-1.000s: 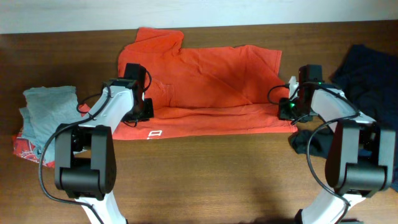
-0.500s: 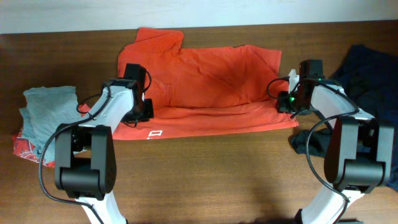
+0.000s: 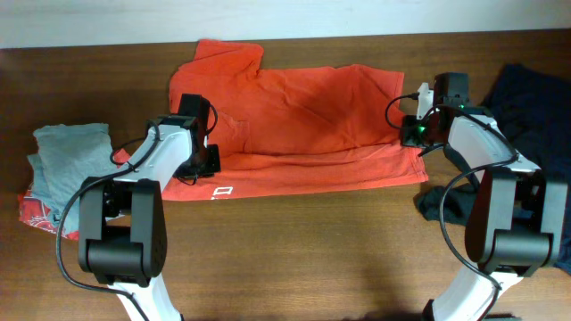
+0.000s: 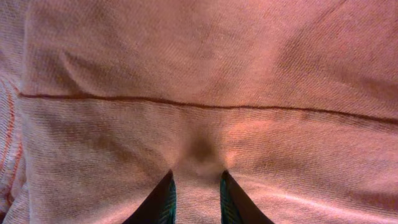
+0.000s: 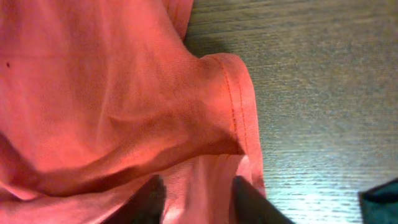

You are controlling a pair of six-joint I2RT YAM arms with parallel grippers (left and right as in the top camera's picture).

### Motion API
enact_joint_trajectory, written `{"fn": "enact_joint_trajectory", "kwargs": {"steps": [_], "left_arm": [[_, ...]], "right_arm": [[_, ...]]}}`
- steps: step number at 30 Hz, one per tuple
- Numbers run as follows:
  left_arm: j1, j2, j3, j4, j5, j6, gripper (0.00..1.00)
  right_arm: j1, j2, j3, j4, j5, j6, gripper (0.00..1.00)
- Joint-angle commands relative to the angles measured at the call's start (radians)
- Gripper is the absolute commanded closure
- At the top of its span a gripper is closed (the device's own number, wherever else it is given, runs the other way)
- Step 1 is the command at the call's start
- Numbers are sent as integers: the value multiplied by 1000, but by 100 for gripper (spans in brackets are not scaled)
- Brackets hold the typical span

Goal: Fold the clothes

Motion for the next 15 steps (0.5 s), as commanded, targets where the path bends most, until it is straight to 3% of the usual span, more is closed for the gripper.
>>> {"fn": "enact_joint_trajectory", "kwargs": {"steps": [1, 4, 7, 10, 12, 15], "left_arm": [[0, 10, -10, -1, -14, 4, 76], [0, 10, -10, -1, -14, 4, 76], [0, 10, -10, -2, -15, 5, 75], [0, 10, -10, -3, -14, 5, 76], [0, 10, -10, -6, -15, 5, 76], [0, 10, -10, -6, -15, 5, 75]], "right_arm": [[2, 8, 19, 3, -9, 18, 96], [-1, 7, 19, 30, 12, 76, 96], [-27, 7, 19, 82, 142, 372, 96], [-47, 8, 19, 100, 137, 502, 92], [-50, 8, 19, 103, 114, 518, 66], [-50, 8, 19, 99, 94, 472, 59]]}}
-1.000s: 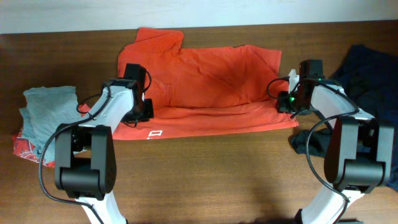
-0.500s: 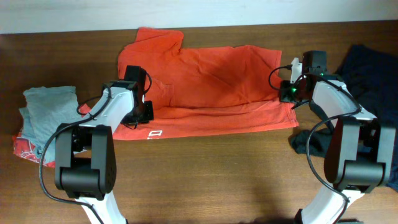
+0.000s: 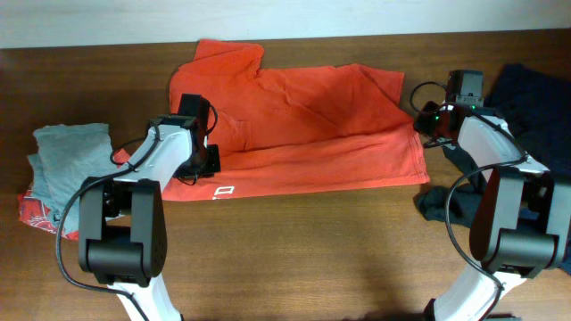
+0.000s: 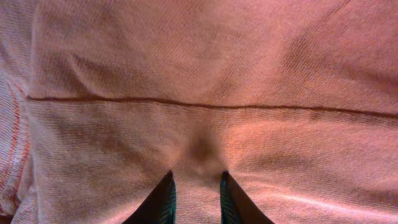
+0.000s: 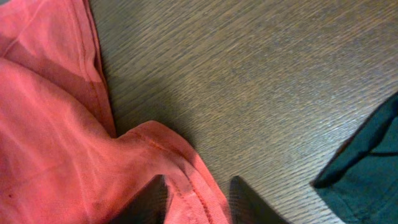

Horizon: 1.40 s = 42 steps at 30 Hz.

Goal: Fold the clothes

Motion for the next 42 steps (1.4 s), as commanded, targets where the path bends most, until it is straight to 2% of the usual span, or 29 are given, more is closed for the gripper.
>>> {"fn": "enact_joint_trajectory", "kwargs": {"steps": [1, 4, 7, 14, 22, 28, 36, 42], "left_arm": [[0, 10, -10, -4, -15, 4, 76], [0, 10, -10, -13, -29, 5, 75], [0, 10, -10, -42, -85, 4, 76], [0, 10, -10, -42, -85, 4, 75], [0, 10, -60, -53, -84, 4, 75], [1, 10, -169, -73, -61, 4, 75], [23, 10, -280, -131, -26, -7, 75], [111, 10, -316, -164, -14, -7, 76]], "right_arm": [[1, 7, 18, -3, -17, -28, 56], [1, 7, 18, -61, -79, -132, 56], [1, 13, 10, -161, -83, -242, 61], [11, 77, 8, -237, -141, -341, 63], [12, 126, 7, -401, -95, -359, 62], [12, 126, 7, -574, 5, -356, 62], [13, 126, 7, -655, 116, -332, 62], [12, 126, 7, -711, 121, -316, 62]]}}
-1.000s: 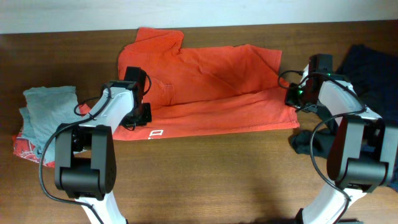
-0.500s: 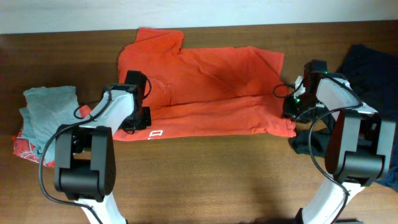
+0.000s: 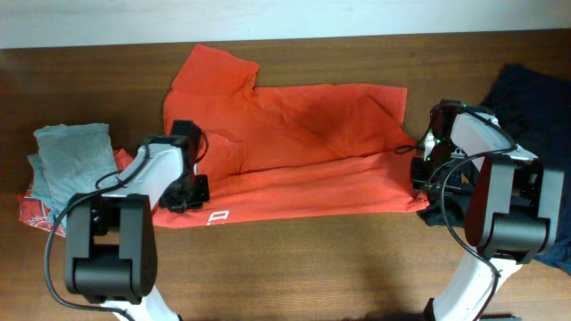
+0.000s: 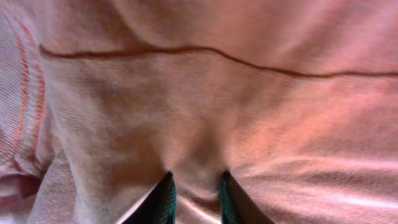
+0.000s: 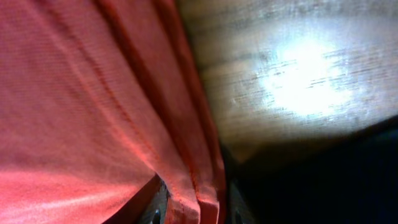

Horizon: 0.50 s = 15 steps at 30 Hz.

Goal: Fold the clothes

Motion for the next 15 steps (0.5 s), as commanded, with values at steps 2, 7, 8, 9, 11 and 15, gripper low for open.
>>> {"fn": "enact_joint_trajectory", "kwargs": {"steps": [2, 7, 8, 9, 11, 15], "left_arm": [[85, 102, -114, -43, 29, -6, 77], [122, 102, -114, -69, 63, 6, 82], [122, 102, -114, -70, 63, 6, 82], [121, 102, -114, -70, 64, 6, 82], [121, 102, -114, -74, 79, 19, 82], [121, 102, -114, -91, 82, 29, 82]], "right_arm": [[4, 36, -25, -40, 89, 50, 62], [4, 36, -25, -85, 109, 65, 62], [4, 36, -26, -95, 109, 71, 62], [4, 36, -27, -103, 108, 72, 62], [4, 36, -34, -114, 107, 72, 62], [4, 36, -72, -117, 106, 84, 62]]}}
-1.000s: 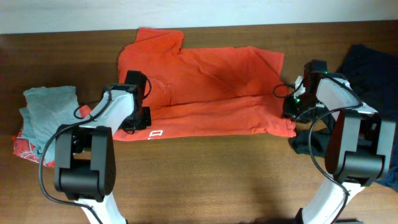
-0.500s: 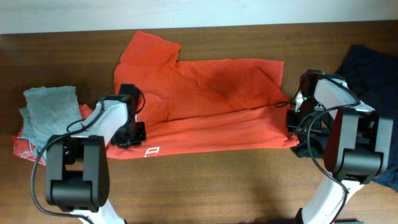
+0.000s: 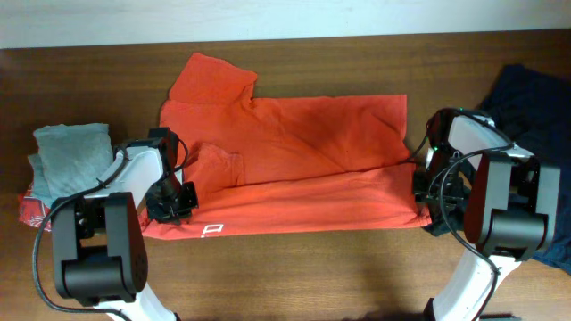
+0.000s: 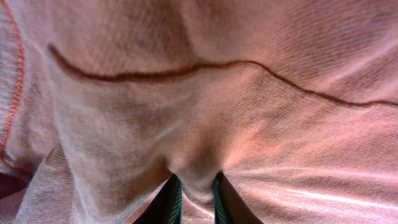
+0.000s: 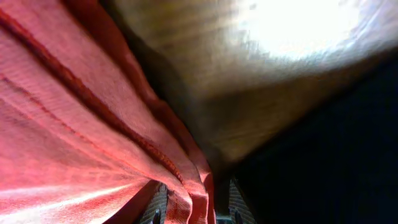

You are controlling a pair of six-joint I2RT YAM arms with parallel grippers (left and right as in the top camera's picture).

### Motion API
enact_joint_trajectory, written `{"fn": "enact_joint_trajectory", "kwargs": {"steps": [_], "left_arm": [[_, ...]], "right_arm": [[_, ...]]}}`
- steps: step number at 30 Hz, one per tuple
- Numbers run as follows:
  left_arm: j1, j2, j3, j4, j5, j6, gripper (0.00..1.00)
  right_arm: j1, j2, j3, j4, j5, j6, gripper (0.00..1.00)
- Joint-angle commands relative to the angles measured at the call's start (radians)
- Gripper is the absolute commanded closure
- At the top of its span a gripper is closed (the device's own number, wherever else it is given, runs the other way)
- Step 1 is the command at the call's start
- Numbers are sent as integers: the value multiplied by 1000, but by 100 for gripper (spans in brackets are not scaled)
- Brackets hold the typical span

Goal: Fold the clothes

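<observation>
An orange shirt [image 3: 294, 134] lies spread across the middle of the wooden table [image 3: 294, 276], its front part folded over. My left gripper [image 3: 175, 201] sits at the shirt's left front corner. In the left wrist view, that gripper [image 4: 196, 190] is shut on a pinch of orange fabric [image 4: 249, 62] below a dark seam line. My right gripper [image 3: 425, 183] is at the shirt's right edge. The right wrist view shows it [image 5: 196, 205] shut on the hemmed edge [image 5: 74, 124], close over the tabletop [image 5: 205, 62].
A folded grey garment [image 3: 71, 156] lies at the far left on a red patterned cloth [image 3: 31, 209]. Dark navy clothes [image 3: 526, 98] are heaped at the right, with more dark cloth [image 3: 544, 250] beside the right arm, close to the shirt's right edge.
Both grippers have moved a little toward the table's front edge, still holding the shirt. The shirt's front edge and left corner have come forward with them.
At first my left gripper pinched the shirt near its left side and the right one held the right edge. Then the right gripper was farther back at the right corner. By the last moment it held the right edge lower down. The shirt has since shifted frontward.
</observation>
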Motion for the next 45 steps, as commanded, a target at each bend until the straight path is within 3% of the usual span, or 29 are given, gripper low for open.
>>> {"fn": "enact_joint_trajectory", "kwargs": {"steps": [1, 8, 13, 16, 17, 18, 21, 27, 34, 40, 45], "left_arm": [[10, 103, -93, -13, -38, 19, 82], [6, 89, -93, -16, -37, 23, 83], [-32, -32, -93, -4, -23, 48, 82], [-64, -187, -92, 4, -22, 61, 60], [-70, -228, -92, 7, -23, 61, 47], [-75, -320, -91, 18, -23, 61, 30], [-73, -437, -84, 31, -23, 65, 22], [-60, -549, -11, 144, -23, 100, 21], [-6, -318, 323, 167, 32, 200, 20], [41, 15, 659, 71, 108, 257, 19], [57, 253, 811, 74, 172, 327, 19]], "right_arm": [[3, 18, -51, 5, 54, 32, 62], [3, -8, -66, 18, 29, 34, 63], [3, -146, -55, 38, 20, 34, 62], [3, -280, -11, 37, 20, 33, 58], [3, -315, 0, 39, 20, 33, 56], [3, -378, 20, 49, 20, 33, 42], [3, -458, 37, 78, 20, 33, 18], [3, -505, 37, 99, 0, 2, 15], [3, -504, 36, 103, -23, -8, 15], [3, -504, 36, 104, -26, -16, 15], [3, -504, 35, 103, -26, -16, 15]]}}
